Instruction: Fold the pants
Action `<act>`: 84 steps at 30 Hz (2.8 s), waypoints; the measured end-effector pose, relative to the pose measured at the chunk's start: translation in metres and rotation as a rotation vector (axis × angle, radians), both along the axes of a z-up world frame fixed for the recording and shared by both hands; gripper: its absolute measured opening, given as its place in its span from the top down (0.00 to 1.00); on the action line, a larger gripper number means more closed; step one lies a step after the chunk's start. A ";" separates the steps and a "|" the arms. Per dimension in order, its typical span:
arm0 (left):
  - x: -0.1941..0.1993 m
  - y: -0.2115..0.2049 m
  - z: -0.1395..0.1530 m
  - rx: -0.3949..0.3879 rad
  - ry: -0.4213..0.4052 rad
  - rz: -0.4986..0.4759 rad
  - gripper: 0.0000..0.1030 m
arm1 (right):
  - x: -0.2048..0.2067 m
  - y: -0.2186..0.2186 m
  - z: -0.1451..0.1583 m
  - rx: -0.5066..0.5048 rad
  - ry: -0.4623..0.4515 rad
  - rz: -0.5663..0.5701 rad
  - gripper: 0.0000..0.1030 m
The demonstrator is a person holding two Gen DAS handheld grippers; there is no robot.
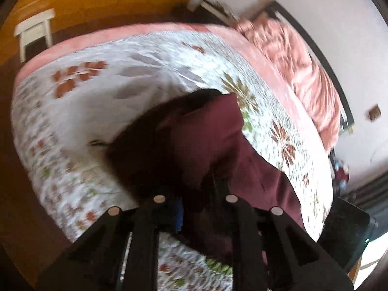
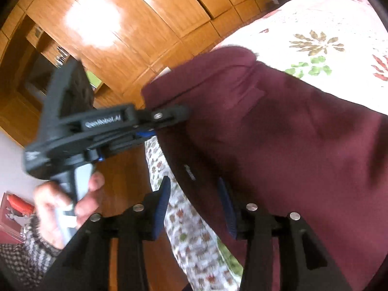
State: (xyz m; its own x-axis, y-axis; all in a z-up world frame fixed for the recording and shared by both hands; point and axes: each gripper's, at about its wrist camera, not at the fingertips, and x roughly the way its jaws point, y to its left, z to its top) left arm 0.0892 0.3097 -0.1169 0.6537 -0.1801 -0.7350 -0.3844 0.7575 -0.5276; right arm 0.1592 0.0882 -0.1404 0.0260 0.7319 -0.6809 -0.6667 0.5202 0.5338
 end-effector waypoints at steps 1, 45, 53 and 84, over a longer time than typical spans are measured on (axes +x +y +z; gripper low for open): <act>-0.006 0.001 -0.002 -0.002 -0.001 0.014 0.86 | -0.002 -0.010 0.003 0.003 -0.005 -0.013 0.59; 0.199 -0.023 0.010 0.317 0.423 -0.316 0.56 | -0.003 -0.252 -0.021 0.055 0.090 -0.463 0.54; 0.174 0.019 0.024 0.106 0.271 -0.132 0.91 | -0.006 -0.253 -0.022 0.058 0.094 -0.470 0.54; 0.044 -0.078 -0.022 0.125 0.112 -0.274 0.77 | -0.043 -0.267 -0.025 -0.079 0.110 -0.503 0.52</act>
